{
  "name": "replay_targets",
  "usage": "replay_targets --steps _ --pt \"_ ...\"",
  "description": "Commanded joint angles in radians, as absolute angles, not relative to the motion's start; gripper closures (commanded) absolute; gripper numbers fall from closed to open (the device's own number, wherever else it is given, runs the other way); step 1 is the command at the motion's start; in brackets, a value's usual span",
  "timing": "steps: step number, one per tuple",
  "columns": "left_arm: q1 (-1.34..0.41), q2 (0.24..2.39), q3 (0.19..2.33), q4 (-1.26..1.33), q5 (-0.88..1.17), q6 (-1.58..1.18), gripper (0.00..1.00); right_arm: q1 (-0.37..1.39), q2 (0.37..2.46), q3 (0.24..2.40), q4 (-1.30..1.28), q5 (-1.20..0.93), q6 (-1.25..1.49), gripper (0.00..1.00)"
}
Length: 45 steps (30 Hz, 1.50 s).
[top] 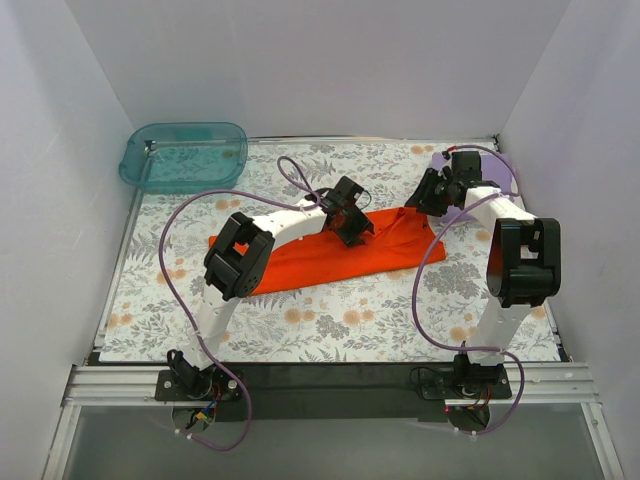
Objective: Fold and stack the t-shirts
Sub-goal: Fold the tshirt
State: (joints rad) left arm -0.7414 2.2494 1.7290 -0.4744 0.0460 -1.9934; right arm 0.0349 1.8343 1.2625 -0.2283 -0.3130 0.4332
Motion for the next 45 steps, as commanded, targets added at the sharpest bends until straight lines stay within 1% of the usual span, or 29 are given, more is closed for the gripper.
replay_targets --steps 1,5,11,13,15,23,24,28,40,45 --pt "-0.749 2.232 1.746 -0.483 0.049 -2.135 0.6 0.038 1.842 1.308 -0.199 -0.31 0.413 0.58" --pt "-0.747 2.237 1.736 -0.48 0.052 -2.14 0.57 0.038 1.858 1.319 -0.199 -0.316 0.413 0.58" --pt "-0.749 2.233 1.736 -0.482 0.045 -2.138 0.58 0.038 1.87 1.339 -0.199 -0.322 0.419 0.59" --pt "-0.749 2.229 1.735 -0.482 0.041 -2.137 0.61 0.038 1.874 1.348 -0.199 -0.321 0.416 0.59" --pt "-0.747 2.23 1.732 -0.485 0.038 -2.137 0.69 0.038 1.884 1.354 -0.199 -0.324 0.417 0.59" --pt "-0.747 2.227 1.736 -0.494 0.026 -2.122 0.85 0.038 1.92 1.374 -0.199 -0.342 0.416 0.6" --pt "-0.747 2.226 1.738 -0.495 0.023 -2.118 0.88 0.038 1.924 1.381 -0.199 -0.353 0.416 0.6" --pt "-0.749 2.221 1.74 -0.499 0.021 -2.109 0.92 0.038 1.939 1.394 -0.199 -0.371 0.414 0.6" --pt "-0.747 2.195 1.733 -0.506 0.012 -2.089 0.95 0.055 1.977 1.417 -0.201 -0.391 0.411 0.62" --pt "-0.747 2.186 1.735 -0.508 0.012 -2.083 0.95 0.06 1.99 1.407 -0.201 -0.387 0.411 0.65"
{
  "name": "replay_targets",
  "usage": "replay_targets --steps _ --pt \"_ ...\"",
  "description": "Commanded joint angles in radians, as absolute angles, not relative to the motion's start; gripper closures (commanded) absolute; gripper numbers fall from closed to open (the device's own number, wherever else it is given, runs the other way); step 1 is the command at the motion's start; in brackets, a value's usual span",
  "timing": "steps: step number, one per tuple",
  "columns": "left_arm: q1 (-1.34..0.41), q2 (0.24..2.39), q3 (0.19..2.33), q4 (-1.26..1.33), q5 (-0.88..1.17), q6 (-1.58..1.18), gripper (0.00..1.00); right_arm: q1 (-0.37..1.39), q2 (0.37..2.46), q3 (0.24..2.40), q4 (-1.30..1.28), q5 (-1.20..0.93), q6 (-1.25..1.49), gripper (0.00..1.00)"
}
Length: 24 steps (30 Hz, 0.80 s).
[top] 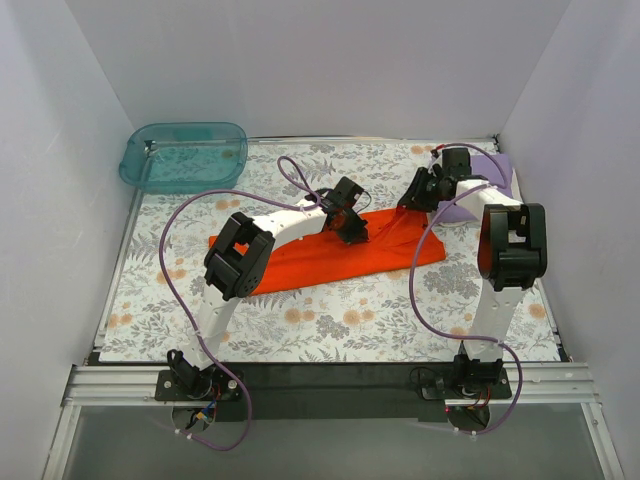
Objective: Fold and stack the t-shirts
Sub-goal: Fold the tshirt
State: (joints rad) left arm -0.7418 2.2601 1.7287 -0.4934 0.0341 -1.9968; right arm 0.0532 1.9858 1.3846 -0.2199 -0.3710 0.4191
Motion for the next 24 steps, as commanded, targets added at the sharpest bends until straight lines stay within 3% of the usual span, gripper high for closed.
replay_targets --steps 1,9,17,24 --pt "-0.747 2.184 1.732 -0.508 0.008 -2.082 0.95 0.06 1.991 1.405 -0.201 -0.388 0.411 0.66" --pt "-0.747 2.178 1.73 -0.508 -0.02 -2.074 0.95 0.061 1.999 1.396 -0.212 -0.362 0.403 0.74" --pt "-0.747 2.169 1.729 -0.509 -0.029 -2.065 0.96 0.063 1.991 1.396 -0.227 -0.324 0.379 0.97" --pt "-0.747 2.157 1.724 -0.512 -0.031 -2.057 0.96 0.061 1.974 1.393 -0.238 -0.311 0.373 0.99"
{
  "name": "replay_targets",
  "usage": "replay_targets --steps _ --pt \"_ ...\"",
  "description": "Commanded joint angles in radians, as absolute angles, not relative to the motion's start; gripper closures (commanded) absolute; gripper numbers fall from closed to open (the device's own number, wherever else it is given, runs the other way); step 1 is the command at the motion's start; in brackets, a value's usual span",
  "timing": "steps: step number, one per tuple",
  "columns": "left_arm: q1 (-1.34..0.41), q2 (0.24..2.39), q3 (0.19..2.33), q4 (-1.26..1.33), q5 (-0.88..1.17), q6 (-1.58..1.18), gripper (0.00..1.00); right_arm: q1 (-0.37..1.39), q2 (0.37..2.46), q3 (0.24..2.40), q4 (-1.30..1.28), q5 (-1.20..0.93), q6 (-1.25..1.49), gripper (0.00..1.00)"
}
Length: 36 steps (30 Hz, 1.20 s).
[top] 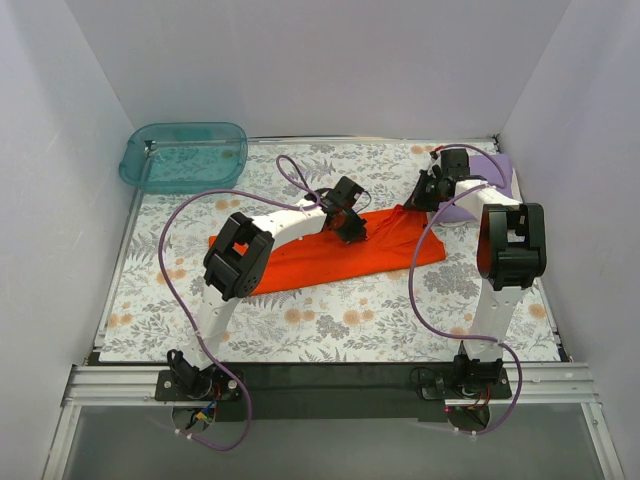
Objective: Fold and stack the t-shirts
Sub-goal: Fold the tshirt
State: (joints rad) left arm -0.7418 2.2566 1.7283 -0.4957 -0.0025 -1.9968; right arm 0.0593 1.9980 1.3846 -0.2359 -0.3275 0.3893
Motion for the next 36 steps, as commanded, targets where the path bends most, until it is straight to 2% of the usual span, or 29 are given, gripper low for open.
replay_targets --steps 1,15,27,36 --pt "-0.747 2.149 1.723 -0.515 -0.035 -2.051 0.96 0.061 1.964 1.391 -0.239 -0.313 0.371 0.99" --pt "-0.747 2.1 1.72 -0.541 -0.052 -2.005 0.96 0.055 1.839 1.376 -0.264 -0.293 0.353 0.99" --pt "-0.747 2.022 1.595 -0.522 -0.043 -2.003 0.96 0.049 1.749 1.22 -0.262 -0.268 0.359 0.99" --pt "-0.747 2.051 1.552 -0.496 -0.005 -1.962 0.96 0.049 1.686 1.131 -0.262 -0.261 0.37 0.99"
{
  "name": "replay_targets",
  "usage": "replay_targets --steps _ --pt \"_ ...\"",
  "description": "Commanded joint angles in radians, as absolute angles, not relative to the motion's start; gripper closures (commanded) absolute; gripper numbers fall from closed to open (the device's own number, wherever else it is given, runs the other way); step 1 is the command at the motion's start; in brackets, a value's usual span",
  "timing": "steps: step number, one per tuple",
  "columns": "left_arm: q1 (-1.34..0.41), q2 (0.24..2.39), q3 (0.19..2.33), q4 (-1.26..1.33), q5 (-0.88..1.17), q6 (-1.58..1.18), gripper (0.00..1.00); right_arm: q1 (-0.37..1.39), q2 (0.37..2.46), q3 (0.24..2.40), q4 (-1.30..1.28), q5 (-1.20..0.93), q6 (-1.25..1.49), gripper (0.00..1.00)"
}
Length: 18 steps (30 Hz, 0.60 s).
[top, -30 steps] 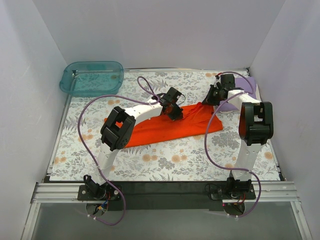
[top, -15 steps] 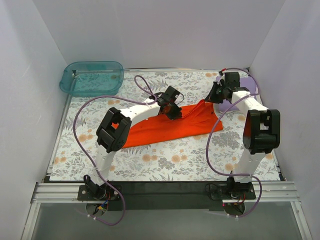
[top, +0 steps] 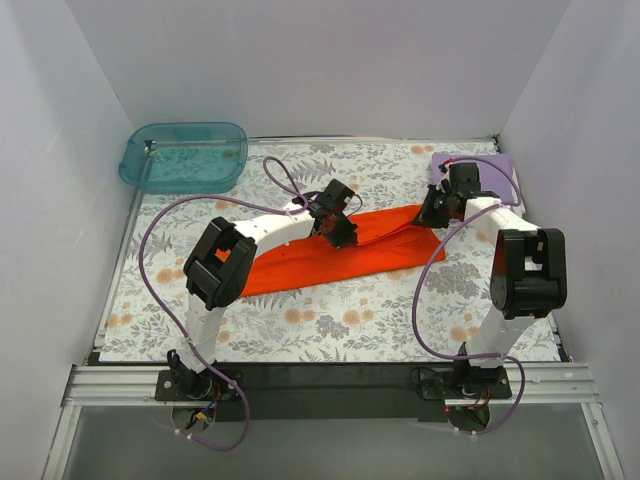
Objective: Fold and stack the t-shirts
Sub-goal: Fold the tshirt
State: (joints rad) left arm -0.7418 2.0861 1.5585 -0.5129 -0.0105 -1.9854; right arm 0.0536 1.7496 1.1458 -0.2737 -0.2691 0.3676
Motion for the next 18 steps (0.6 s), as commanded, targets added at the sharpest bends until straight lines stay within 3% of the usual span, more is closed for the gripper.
replay_targets --steps 1,14,18 --pt "-0.747 2.055 1.554 -0.489 -0.002 -1.957 0.96 0.049 1.68 1.126 -0.262 -0.261 0.373 0.99" --pt "-0.749 2.092 1.539 -0.453 0.037 -1.919 0.93 0.049 1.611 0.962 -0.262 -0.215 0.422 0.99" --pt "-0.749 2.082 1.52 -0.443 0.023 -1.907 0.84 0.049 1.6 0.933 -0.262 -0.21 0.431 0.97"
